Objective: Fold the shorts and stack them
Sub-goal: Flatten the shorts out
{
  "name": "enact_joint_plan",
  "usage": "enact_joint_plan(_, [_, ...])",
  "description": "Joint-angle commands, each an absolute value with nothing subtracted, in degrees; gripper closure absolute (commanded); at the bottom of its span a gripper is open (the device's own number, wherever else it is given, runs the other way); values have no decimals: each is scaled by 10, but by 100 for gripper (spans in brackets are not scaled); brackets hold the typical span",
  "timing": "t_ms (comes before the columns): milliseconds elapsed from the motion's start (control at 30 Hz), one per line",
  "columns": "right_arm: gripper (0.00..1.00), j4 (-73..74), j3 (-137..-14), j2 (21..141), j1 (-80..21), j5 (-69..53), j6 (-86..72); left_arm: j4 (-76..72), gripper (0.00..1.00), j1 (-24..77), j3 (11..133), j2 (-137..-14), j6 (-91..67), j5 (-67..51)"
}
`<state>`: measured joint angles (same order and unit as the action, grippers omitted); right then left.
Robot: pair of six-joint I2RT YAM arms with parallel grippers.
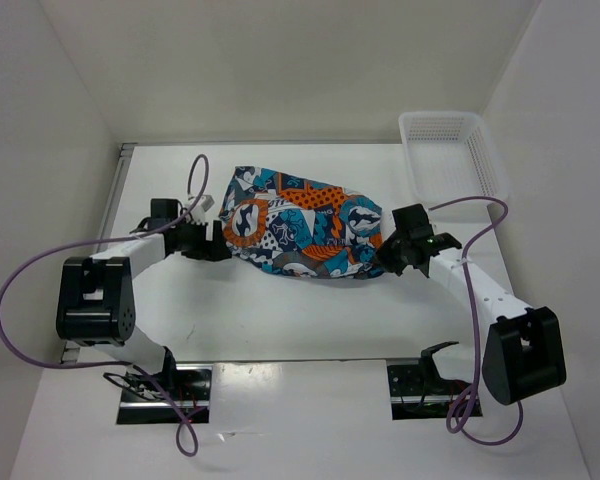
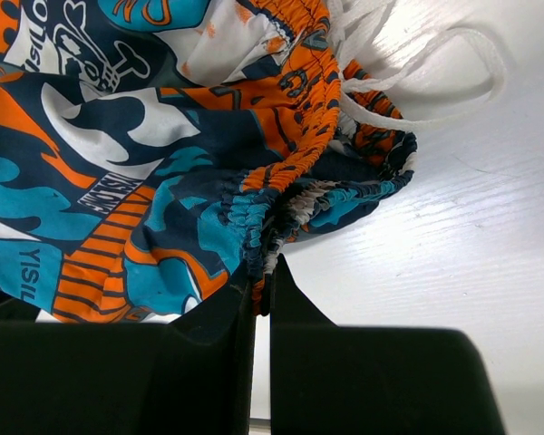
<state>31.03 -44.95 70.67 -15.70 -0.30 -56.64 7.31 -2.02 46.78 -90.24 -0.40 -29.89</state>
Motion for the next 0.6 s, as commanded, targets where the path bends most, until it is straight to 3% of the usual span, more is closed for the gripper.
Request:
enact_joint_plan(0, [100, 295, -449, 693, -155, 7, -560, 18, 13, -4, 470, -905, 0, -291])
enact_joint_plan(267, [100, 295, -449, 688, -155, 7, -560, -39, 24, 7, 483, -965, 0, -297])
enact_joint_plan(567, [100, 295, -439, 677, -155, 7, -565, -71, 23, -2, 489, -989, 0, -302])
